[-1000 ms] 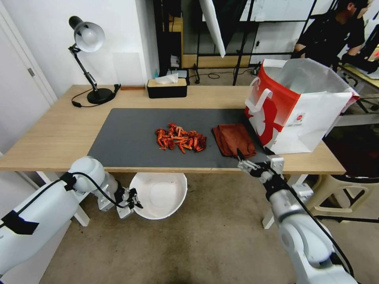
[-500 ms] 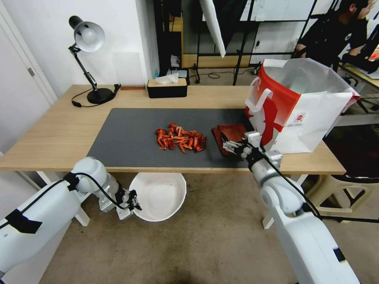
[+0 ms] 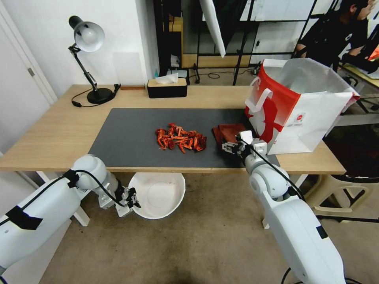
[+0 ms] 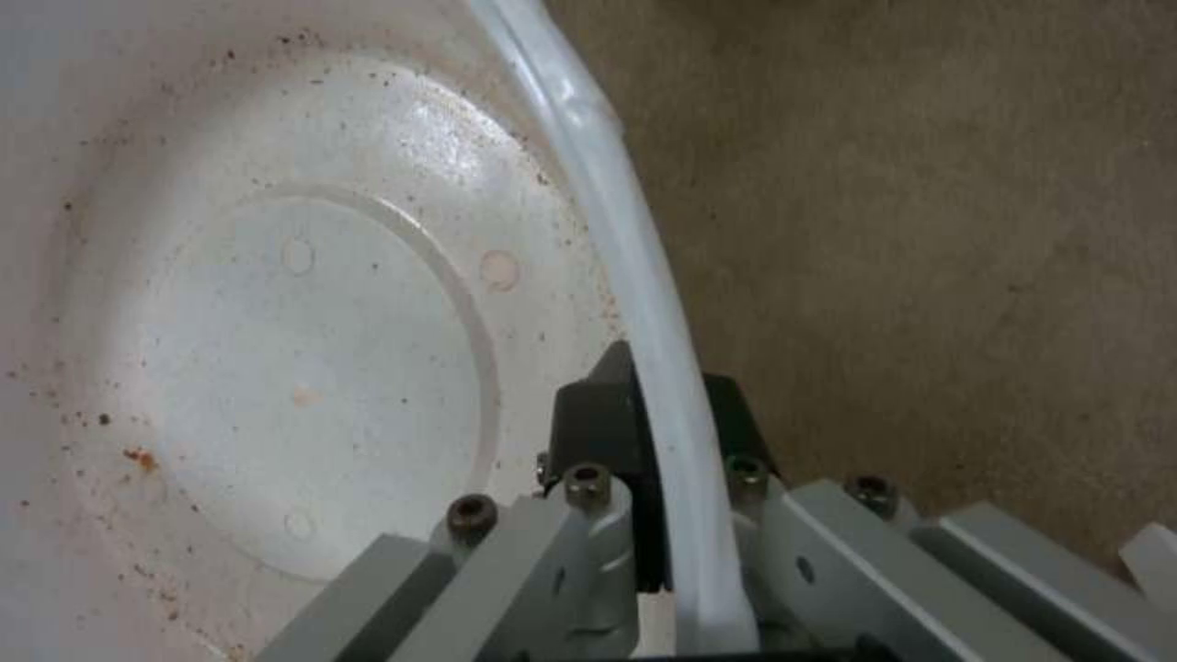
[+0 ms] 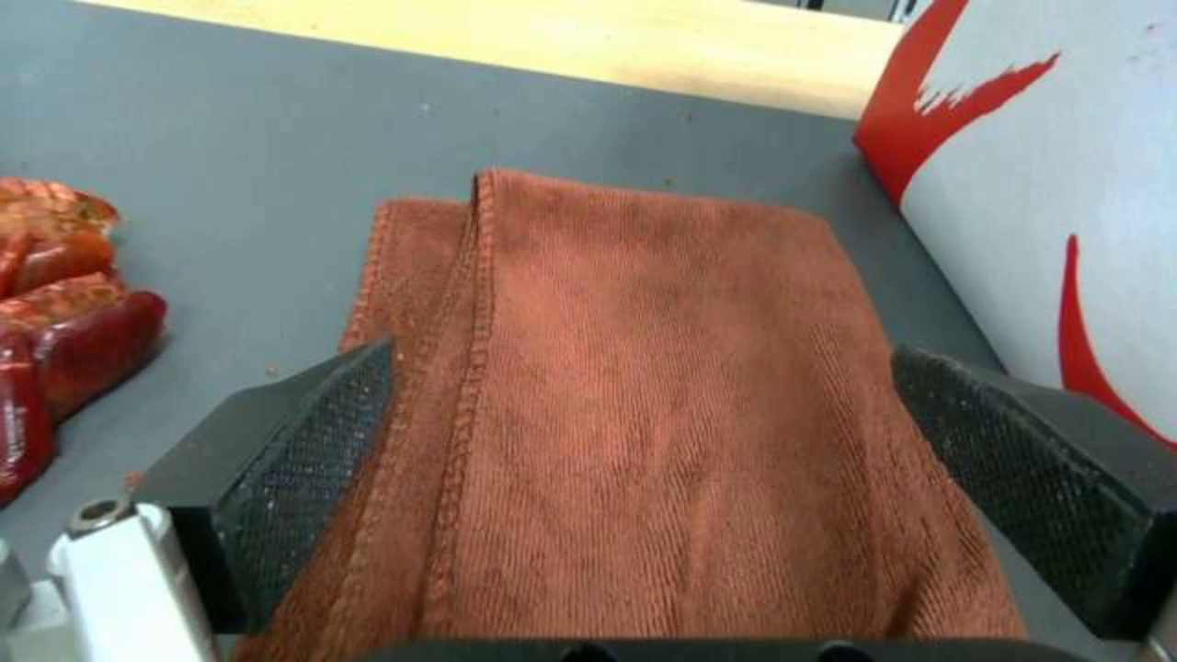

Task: Sweep shrimp from table into container with towel, then put container into takeout bag.

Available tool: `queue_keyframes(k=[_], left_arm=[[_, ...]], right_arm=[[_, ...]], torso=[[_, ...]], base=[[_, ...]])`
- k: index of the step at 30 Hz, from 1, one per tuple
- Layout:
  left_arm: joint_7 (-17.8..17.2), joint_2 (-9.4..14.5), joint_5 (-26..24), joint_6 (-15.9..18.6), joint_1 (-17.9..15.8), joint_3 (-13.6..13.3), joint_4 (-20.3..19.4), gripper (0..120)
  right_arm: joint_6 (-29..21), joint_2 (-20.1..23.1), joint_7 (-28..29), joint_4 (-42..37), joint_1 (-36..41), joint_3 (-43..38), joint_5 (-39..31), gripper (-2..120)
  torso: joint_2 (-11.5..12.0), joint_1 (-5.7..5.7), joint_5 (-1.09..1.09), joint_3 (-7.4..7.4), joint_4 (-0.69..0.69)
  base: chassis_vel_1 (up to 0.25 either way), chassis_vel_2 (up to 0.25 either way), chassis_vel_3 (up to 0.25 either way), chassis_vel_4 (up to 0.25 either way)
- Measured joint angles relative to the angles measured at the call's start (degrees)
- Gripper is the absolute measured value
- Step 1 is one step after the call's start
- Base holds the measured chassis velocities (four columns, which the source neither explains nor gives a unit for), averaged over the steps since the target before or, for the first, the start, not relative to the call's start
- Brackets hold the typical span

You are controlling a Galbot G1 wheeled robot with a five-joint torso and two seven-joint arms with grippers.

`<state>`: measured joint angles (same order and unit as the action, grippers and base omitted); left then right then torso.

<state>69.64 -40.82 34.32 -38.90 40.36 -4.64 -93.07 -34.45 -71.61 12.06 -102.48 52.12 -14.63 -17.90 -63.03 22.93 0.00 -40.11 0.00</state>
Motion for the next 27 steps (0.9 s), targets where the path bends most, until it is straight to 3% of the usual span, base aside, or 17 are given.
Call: queue_keyframes(k=[20, 27], left_arm=[[0.0, 0.8, -0.5, 0.1, 0.2, 0.1, -0.6, 0], [-0.1, 0.9, -1.1, 0.1, 0.3, 0.1, -0.7, 0]], right_arm=[[-7.1, -2.1, 7.4, 1.6, -1.8, 0.8, -5.4, 100], [-7.2, -2.4, 7.5, 1.1, -0.8, 0.4, -6.5, 79]], torso=[[0.0, -0.01, 0.0, 0.0, 0.0], [0.0, -0.02, -0.01, 0.01, -0.01]], base=[[0.0, 0.0, 0.0, 0.0], [0.0, 0.0, 0.0, 0.0]])
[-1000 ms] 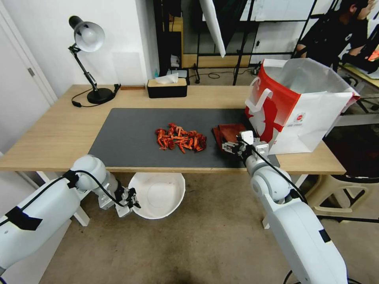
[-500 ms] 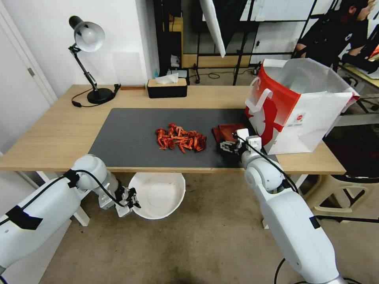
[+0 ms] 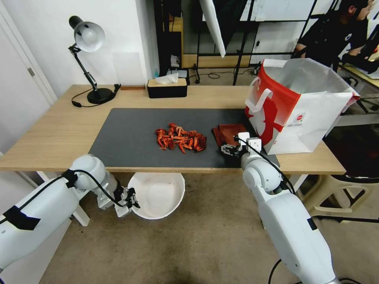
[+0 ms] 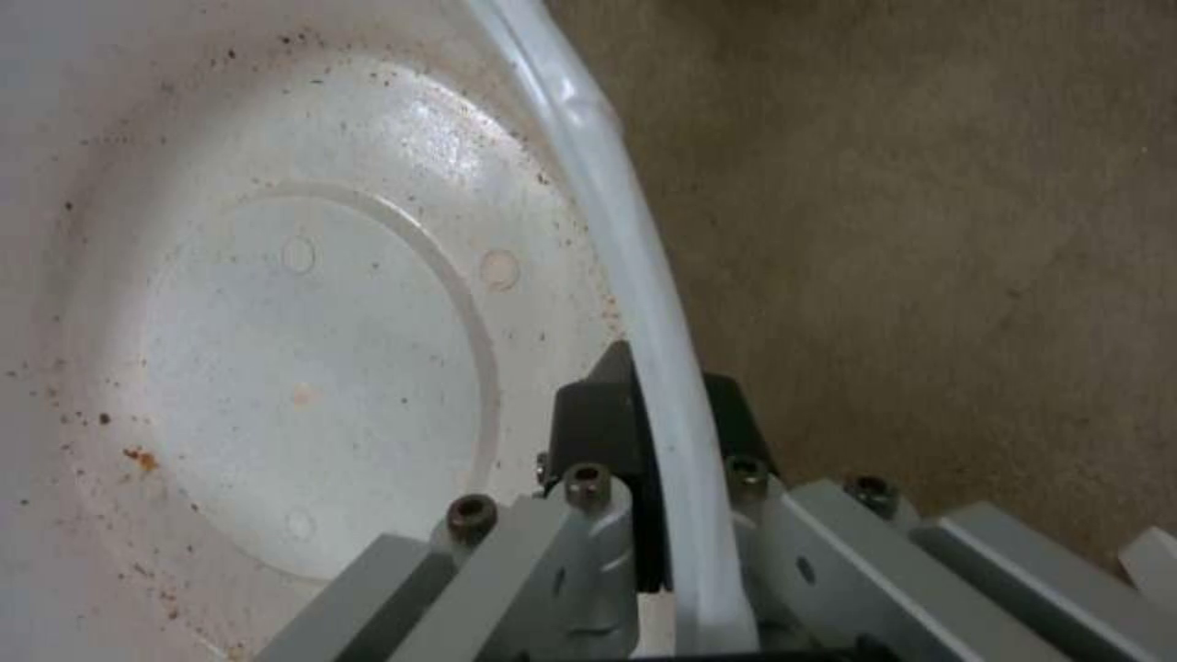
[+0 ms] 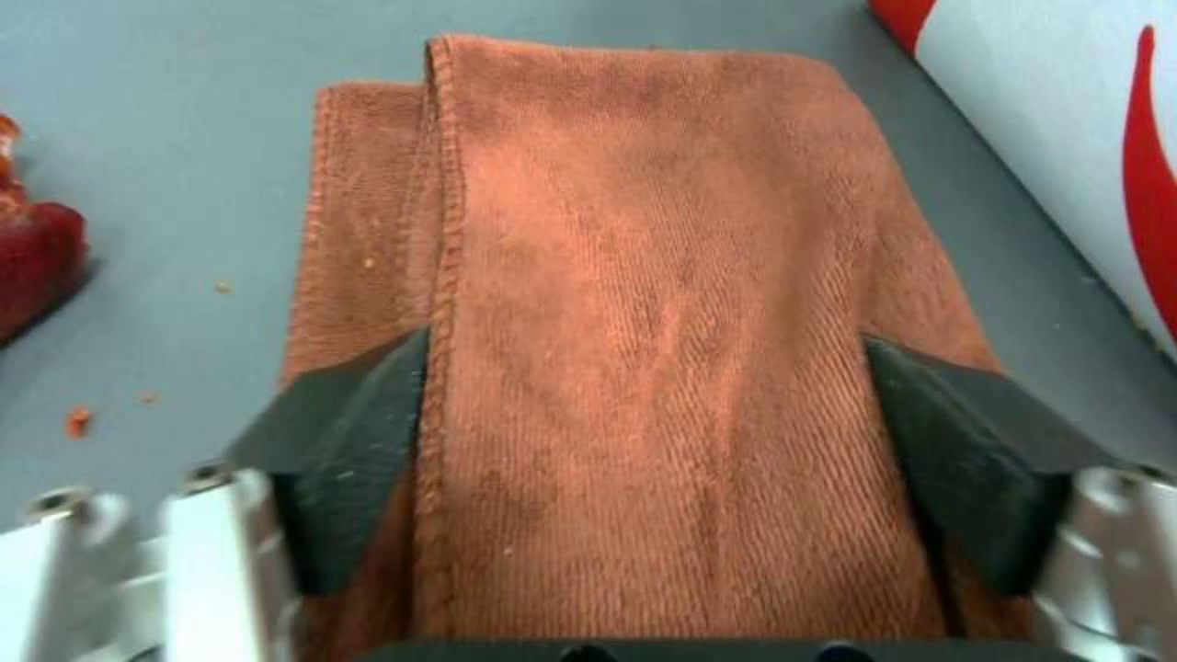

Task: Sweep shrimp from table into container with towel, then put container into takeout bag.

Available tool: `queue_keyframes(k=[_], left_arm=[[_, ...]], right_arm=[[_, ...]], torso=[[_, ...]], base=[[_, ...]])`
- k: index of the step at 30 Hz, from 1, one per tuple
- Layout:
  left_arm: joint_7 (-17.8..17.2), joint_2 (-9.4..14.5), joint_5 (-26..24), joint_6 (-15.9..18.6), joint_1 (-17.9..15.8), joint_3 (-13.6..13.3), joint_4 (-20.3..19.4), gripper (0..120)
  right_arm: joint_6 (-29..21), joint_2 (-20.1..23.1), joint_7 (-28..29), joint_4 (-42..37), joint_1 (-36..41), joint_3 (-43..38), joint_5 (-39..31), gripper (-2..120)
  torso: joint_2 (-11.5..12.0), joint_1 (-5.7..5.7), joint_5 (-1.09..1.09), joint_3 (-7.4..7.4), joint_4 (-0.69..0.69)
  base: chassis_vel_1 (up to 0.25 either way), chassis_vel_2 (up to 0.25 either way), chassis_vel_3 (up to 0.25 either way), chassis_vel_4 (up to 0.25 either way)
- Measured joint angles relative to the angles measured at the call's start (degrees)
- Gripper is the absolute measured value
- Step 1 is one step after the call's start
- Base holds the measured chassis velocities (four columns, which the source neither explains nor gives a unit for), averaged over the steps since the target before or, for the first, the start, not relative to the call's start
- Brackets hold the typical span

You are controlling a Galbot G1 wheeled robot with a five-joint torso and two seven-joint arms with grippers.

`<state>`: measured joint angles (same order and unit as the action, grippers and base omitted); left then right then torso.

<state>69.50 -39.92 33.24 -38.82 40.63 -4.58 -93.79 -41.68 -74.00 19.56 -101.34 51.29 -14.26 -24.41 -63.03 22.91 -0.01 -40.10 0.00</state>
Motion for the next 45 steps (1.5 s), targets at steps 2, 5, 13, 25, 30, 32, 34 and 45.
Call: queue_keyframes(k=[2, 5, 13, 25, 30, 32, 34, 45], left_arm=[[-0.1, 0.1, -0.2, 0.0, 0.0, 0.0, 0.0, 0], [-0.3, 0.1, -0.4, -0.1, 0.0, 0.0, 0.1, 0], [-1.1, 0.3, -0.4, -0.4, 0.2, 0.2, 0.1, 0], [-1.8, 0.3, -0.4, -0.8, 0.5, 0.4, 0.2, 0], [-2.3, 0.4, -0.4, -1.0, 0.7, 0.8, 0.4, 0], [-2.6, 0.4, -0.4, -1.0, 0.7, 0.9, 0.4, 0], [-2.8, 0.4, -0.4, -1.0, 0.8, 0.9, 0.4, 0], [-3.1, -0.4, -0.4, -1.0, -0.5, -0.3, 0.3, 0]], right_arm=[[0.0, -0.1, 0.4, 0.0, 0.1, -0.1, -0.3, 70], [0.0, -0.1, 0.7, 0.0, 0.2, -0.2, -0.5, 60], [0.0, 0.0, 0.7, -0.1, 0.3, -0.7, -0.9, 32], [0.0, 0.5, 1.8, -0.1, 0.0, -0.9, -4.0, 8], [1.8, 0.6, 0.1, 0.2, -0.1, -0.9, -4.2, 8], [3.4, 0.7, -2.2, 0.3, -0.4, -0.9, -4.3, 8], [5.6, 1.1, -4.7, 0.1, -1.0, -1.0, -4.4, 8], [14.0, 3.6, -14.7, 3.7, -6.2, 0.0, -1.9, 8]], torso=[[0.0, 0.0, 0.0, 0.0, 0.0], [0.0, 0.0, 0.0, 0.0, 0.01], [0.0, 0.0, 0.0, 0.0, 0.02], [0.0, 0.0, 0.0, -0.01, 0.02], [0.0, 0.0, 0.01, -0.02, 0.01], [0.0, 0.02, 0.03, -0.03, -0.01], [0.0, 0.03, 0.03, -0.03, -0.02], [0.0, 0.02, 0.02, -0.02, 0.0]], base=[[0.0, 0.0, 0.0, 0.0], [0.0, 0.0, 0.0, 0.0], [0.0, 0.0, 0.0, 0.0], [0.0, 0.0, 0.0, 0.0], [0.0, 0.0, 0.0, 0.0], [0.0, 0.0, 0.0, 0.0], [0.0, 0.0, 0.0, 0.0], [0.0, 0.0, 0.0, 0.0]])
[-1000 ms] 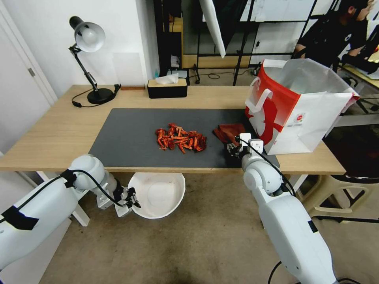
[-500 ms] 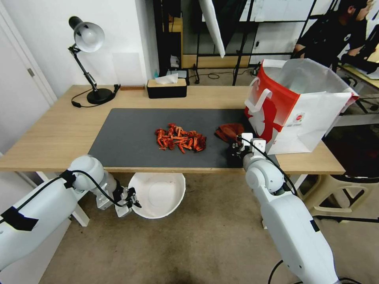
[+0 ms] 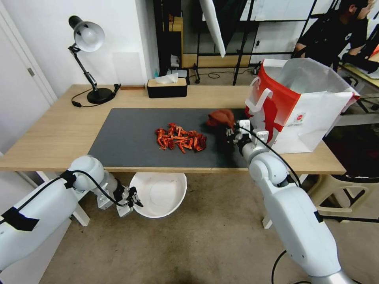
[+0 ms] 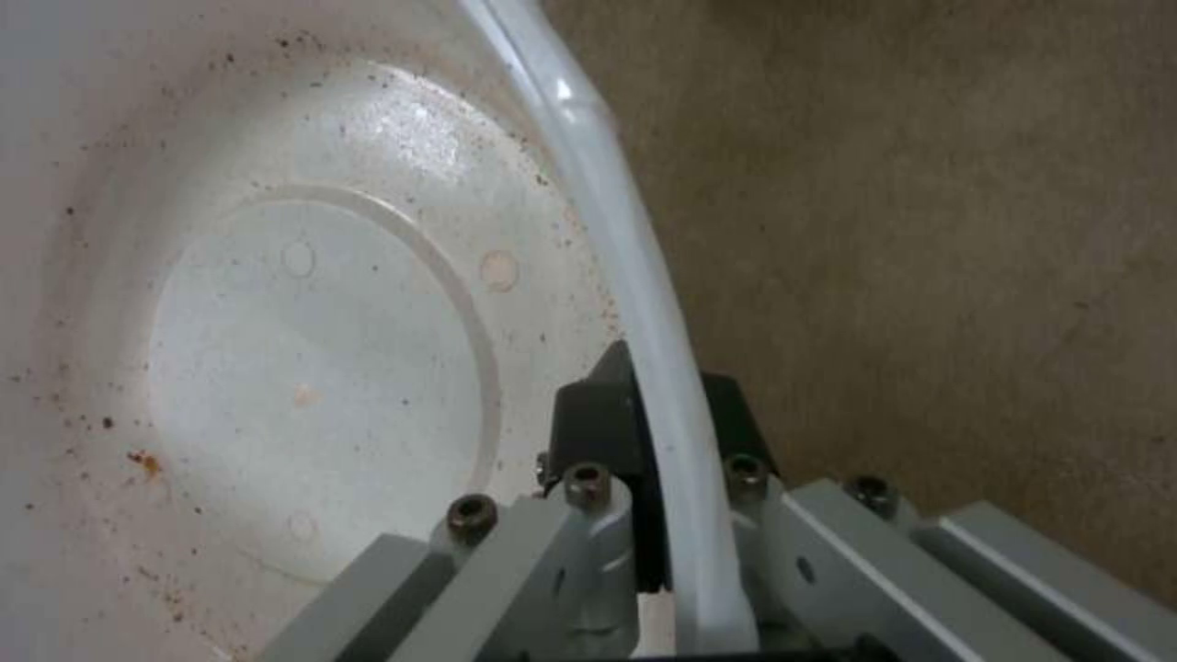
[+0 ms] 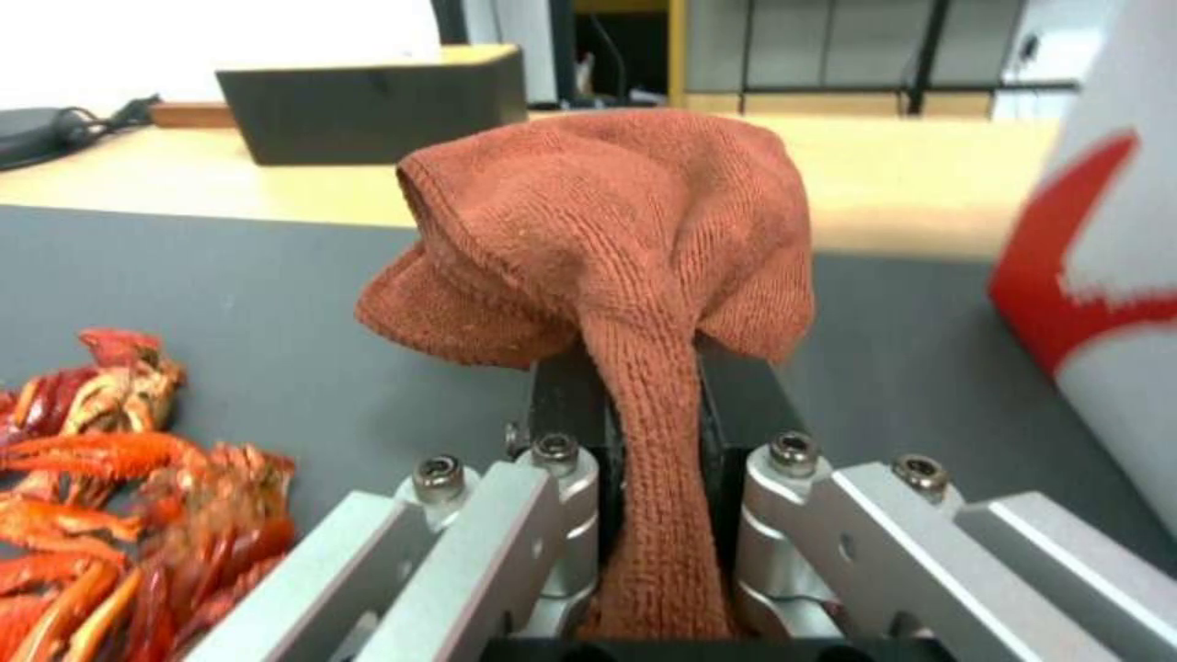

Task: Sweep shrimp from table into container with towel, then put container into takeout bag.

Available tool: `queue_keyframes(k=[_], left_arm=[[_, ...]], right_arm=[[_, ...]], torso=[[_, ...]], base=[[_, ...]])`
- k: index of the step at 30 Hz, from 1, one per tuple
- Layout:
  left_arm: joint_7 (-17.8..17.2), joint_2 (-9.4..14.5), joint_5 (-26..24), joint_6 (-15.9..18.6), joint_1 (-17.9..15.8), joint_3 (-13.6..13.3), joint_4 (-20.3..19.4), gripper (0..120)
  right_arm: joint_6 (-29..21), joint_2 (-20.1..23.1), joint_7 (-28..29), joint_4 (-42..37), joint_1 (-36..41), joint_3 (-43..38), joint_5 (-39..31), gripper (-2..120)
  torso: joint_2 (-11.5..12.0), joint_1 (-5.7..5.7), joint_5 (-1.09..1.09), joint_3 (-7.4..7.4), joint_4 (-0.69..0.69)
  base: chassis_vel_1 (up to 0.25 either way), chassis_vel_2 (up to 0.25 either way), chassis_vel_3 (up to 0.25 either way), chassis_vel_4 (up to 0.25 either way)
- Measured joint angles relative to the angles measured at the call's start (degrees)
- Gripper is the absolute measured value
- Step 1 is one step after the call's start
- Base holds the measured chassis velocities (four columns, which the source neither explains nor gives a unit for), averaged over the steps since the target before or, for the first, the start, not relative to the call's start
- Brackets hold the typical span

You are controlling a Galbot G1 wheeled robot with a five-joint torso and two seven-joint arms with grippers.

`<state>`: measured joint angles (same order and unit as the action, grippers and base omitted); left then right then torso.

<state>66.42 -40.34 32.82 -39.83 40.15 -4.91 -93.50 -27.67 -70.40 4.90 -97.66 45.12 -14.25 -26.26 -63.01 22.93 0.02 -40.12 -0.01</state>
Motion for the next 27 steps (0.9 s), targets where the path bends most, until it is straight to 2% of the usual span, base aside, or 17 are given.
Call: queue_keyframes(k=[7, 10, 15, 27], left_arm=[[0.0, -1.5, 0.0, 0.0, -3.3, -3.0, 0.9, 0], [0.9, -3.2, 0.0, -0.1, -6.6, -5.7, 1.7, 0], [1.2, -4.6, -0.2, -0.1, -8.8, -7.4, 2.2, 0], [1.2, -4.6, -0.3, -0.2, -8.8, -7.4, 2.5, 0]], right_arm=[[-0.2, 1.1, -3.0, 2.1, -1.6, 1.4, 4.8, 8], [-1.4, 1.2, -3.4, 3.3, -2.1, 2.3, 7.5, 8], [-3.1, 1.2, -3.9, 4.6, -2.7, 3.4, 8.8, 8], [-6.1, 1.9, -6.3, 3.2, -2.2, 6.8, 9.0, 8]], torso=[[0.0, 0.0, -0.01, 0.0, 0.01], [0.0, 0.0, -0.01, 0.01, 0.02], [0.0, 0.0, -0.01, 0.0, 0.01], [0.0, -0.01, -0.01, 0.01, 0.01]], base=[[0.0, 0.0, 0.0, 0.0], [0.0, 0.0, 0.0, 0.0], [0.0, 0.0, 0.0, 0.0], [0.0, 0.0, 0.0, 0.0]])
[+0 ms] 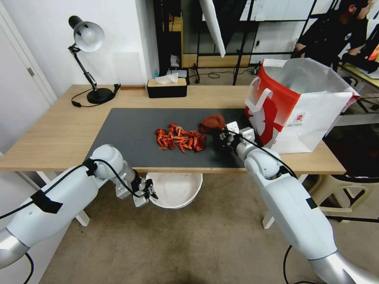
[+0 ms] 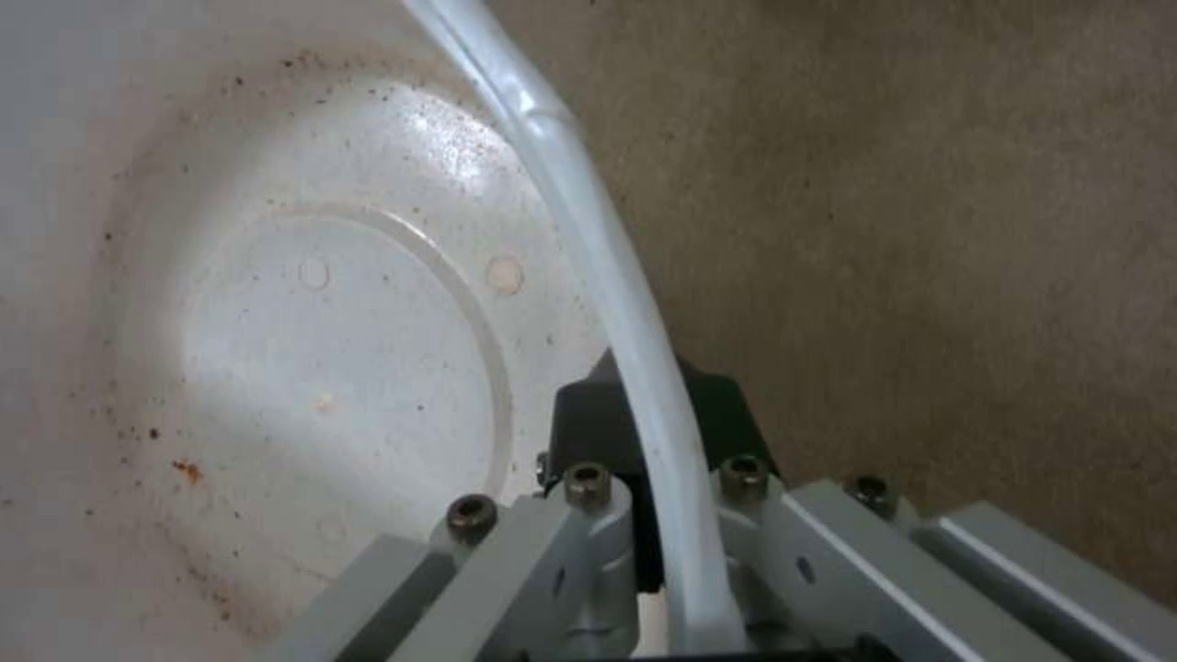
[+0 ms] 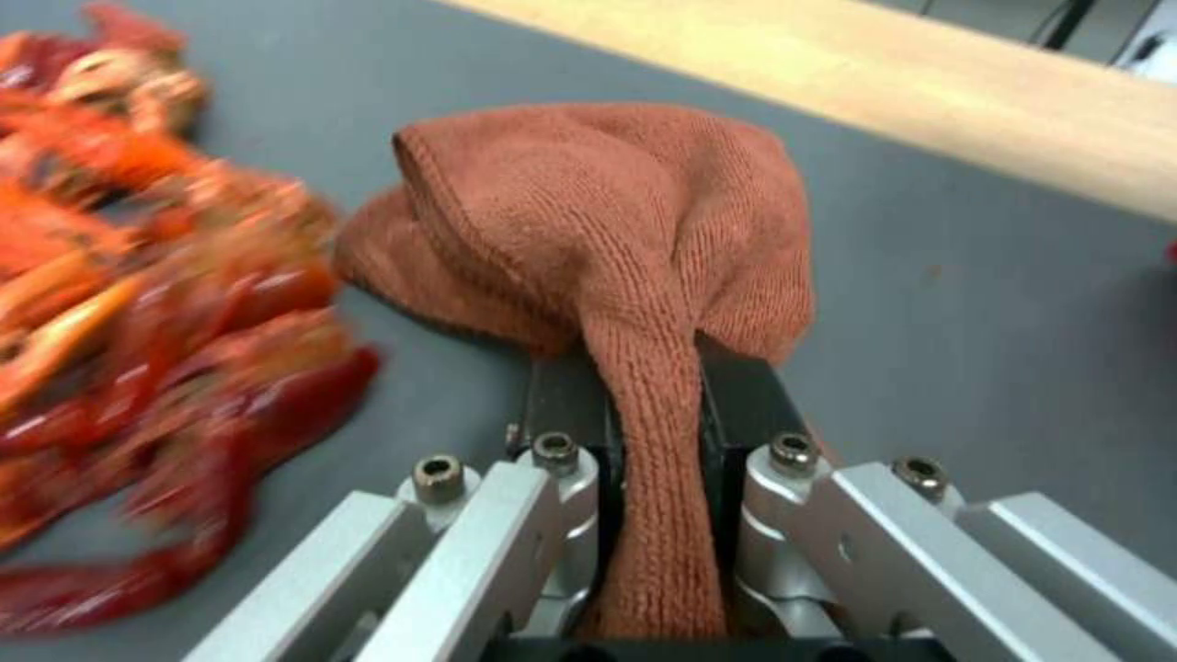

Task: Sweep shrimp from table into container with towel, then put container into takeout bag.

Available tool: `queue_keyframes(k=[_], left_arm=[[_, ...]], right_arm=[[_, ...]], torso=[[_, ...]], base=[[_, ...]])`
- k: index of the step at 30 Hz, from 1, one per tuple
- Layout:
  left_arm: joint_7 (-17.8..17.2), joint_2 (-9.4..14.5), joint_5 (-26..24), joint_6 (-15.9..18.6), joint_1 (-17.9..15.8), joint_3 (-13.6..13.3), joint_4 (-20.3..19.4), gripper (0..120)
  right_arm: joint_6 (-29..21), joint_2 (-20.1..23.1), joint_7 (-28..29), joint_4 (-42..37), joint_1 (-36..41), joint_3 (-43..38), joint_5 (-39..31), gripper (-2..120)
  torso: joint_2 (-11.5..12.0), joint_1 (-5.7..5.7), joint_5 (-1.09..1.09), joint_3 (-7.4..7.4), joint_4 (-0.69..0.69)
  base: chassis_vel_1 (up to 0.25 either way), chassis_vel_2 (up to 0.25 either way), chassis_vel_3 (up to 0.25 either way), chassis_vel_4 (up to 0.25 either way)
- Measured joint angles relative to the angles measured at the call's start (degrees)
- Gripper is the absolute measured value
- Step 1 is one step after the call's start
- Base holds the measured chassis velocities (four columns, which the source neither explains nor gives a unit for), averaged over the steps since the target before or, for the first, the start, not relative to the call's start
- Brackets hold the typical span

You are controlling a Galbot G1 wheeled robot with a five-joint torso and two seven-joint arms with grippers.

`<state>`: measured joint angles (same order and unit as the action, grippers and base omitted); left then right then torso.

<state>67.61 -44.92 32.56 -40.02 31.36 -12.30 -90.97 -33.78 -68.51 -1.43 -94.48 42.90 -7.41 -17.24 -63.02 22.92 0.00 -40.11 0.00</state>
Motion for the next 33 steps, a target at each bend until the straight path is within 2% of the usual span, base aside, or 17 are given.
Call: queue_keyframes(k=[10, 28, 33], left_arm=[[-0.2, 0.0, -0.6, 0.2, 0.2, 0.3, 0.2, 0], [0.0, 0.7, -2.4, 1.0, 0.1, 0.9, 1.0, 0], [0.1, 0.8, -2.4, 1.0, 0.2, 1.1, 0.9, 0]], right_arm=[[-1.2, -0.3, 1.0, -3.9, 3.2, 3.3, -0.1, 8], [-6.4, -2.5, 11.5, -11.1, 7.5, 9.2, -0.3, 8], [-7.1, -2.8, 12.9, -12.1, 8.0, 10.3, -0.3, 8]], torso=[[0.0, -0.01, -0.01, 0.01, 0.01], [0.0, -0.01, 0.0, 0.01, 0.01], [0.0, -0.01, 0.0, 0.01, 0.0]], base=[[0.0, 0.0, 0.0, 0.0], [0.0, 0.0, 0.0, 0.0], [0.0, 0.0, 0.0, 0.0]])
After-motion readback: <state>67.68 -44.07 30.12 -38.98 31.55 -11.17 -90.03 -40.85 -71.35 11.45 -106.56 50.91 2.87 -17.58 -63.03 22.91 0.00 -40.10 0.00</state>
